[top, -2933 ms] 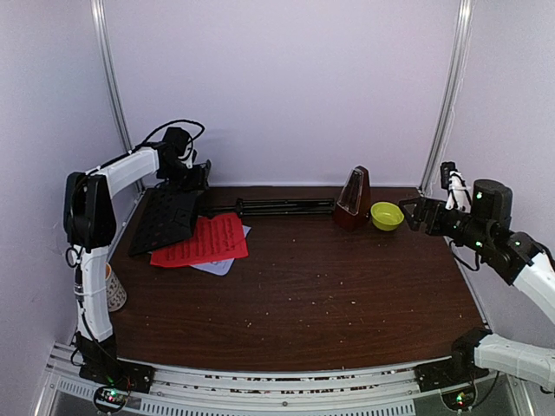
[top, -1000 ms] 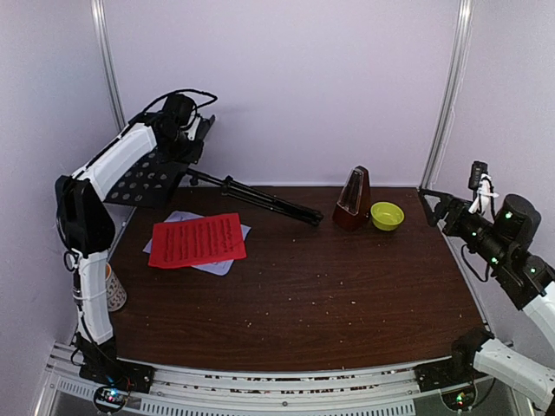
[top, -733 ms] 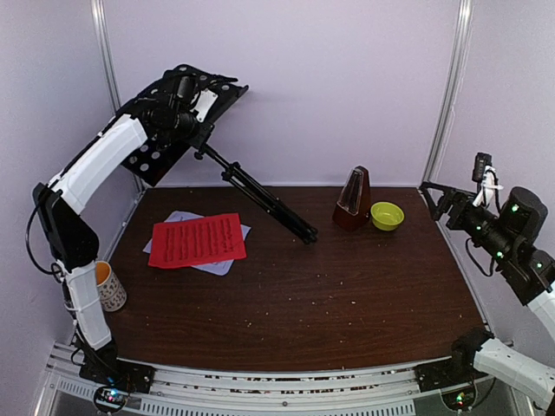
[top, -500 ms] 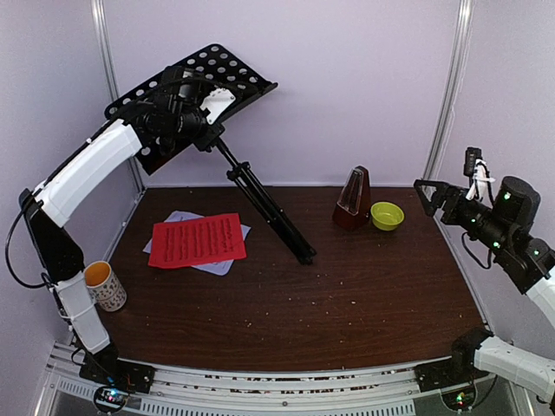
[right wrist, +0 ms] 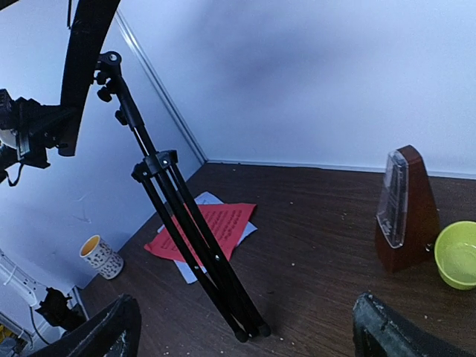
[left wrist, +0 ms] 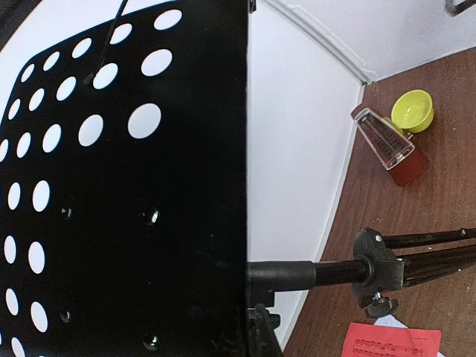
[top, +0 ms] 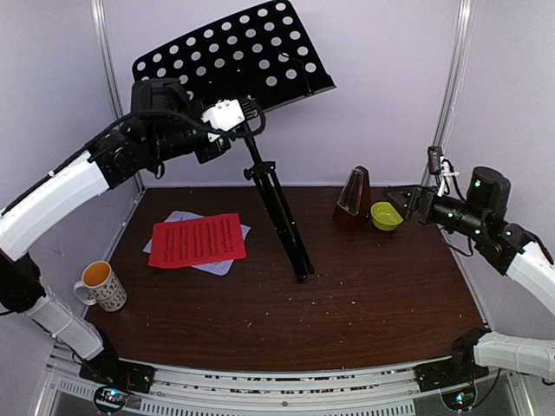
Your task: Set up the instrument practice props
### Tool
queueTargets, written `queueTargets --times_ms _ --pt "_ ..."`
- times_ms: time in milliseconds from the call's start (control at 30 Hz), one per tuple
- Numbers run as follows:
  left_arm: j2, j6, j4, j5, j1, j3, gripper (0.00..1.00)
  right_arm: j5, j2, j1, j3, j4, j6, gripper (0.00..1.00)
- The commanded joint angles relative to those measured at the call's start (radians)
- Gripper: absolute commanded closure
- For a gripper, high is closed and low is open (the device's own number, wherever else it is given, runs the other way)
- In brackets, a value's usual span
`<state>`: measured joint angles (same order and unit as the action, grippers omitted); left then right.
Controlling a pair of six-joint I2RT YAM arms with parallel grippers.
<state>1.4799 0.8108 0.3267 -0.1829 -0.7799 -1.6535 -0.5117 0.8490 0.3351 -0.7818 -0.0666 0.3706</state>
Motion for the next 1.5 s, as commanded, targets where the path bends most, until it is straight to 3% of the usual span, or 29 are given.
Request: queueTargets --times_ms 0,333,667,900,1067,1467 --pt "-0.172 0.073 -0.467 0.219 -0.011 0.082 1.00 -0.172 0.053 -0.005 -0.007 0.232 0.053 0.00" --pt "-0.247 0.020 -0.483 0.461 -0.053 0.153 1.00 -0.344 0.319 -0.003 -0.114 0.550 0.238 0.00" --pt "-0.244 0.114 -0.468 0.489 -0.158 0.123 1.00 -0.438 0.510 0.128 -0.303 0.601 0.351 0.04" --pt "-0.238 0.140 -0.448 0.497 -0.189 0.109 1.00 -0.480 0.574 0.209 -0.331 0.737 0.498 0.07" --pt "-0.230 0.144 -0.452 0.500 -0.194 0.108 1.00 -0.456 0.590 0.261 -0.360 0.648 0.418 0.10" --pt "-0.213 0.150 -0.450 0.505 -0.205 0.103 1.00 -0.414 0.667 0.337 -0.431 0.584 0.369 0.35"
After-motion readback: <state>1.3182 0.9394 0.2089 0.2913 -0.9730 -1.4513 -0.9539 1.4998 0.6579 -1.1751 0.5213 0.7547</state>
